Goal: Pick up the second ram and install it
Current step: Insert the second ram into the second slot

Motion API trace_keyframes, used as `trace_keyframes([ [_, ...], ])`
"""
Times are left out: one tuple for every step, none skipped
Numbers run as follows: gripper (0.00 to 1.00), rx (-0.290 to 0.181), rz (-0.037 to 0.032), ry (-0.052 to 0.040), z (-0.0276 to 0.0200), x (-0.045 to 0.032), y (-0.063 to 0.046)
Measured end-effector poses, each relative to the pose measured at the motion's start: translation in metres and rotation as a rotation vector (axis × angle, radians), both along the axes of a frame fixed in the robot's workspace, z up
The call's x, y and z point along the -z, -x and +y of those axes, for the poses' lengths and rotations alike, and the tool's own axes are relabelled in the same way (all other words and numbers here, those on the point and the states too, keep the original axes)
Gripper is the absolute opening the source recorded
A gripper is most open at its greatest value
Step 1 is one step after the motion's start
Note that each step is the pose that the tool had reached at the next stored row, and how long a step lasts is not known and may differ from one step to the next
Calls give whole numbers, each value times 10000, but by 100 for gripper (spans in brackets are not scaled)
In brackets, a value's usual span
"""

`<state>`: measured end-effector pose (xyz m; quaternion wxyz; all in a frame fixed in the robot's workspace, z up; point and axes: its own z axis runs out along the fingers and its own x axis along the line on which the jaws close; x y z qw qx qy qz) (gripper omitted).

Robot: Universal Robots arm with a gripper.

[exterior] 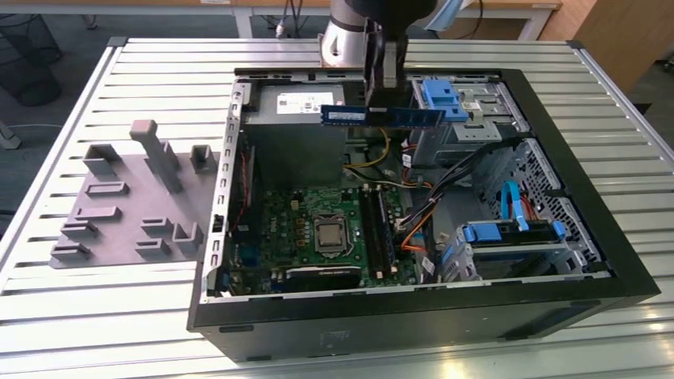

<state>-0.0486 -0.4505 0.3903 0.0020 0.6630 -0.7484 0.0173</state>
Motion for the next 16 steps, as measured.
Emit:
trace_keyframes([
  [14,181,0,0,0,1,0],
  [14,359,0,0,0,3,0],
  [14,541,0,1,0,4,0],
  [14,713,1,1,0,5,0],
  [14,911,1,1,0,6,0],
  [14,1090,1,1,0,8,0],
  [14,1270,0,1,0,10,0],
  [14,1451,0,0,0,11,0],
  [14,1629,0,0,0,13,0],
  [14,1811,0,0,0,15,0],
  [14,1990,0,0,0,16,0],
  [14,2185,0,0,0,18,0],
  [14,2366,0,0,0,20,0],
  [14,2545,0,0,0,23,0],
  [14,2726,0,0,0,25,0],
  [14,2904,0,0,0,27,0],
])
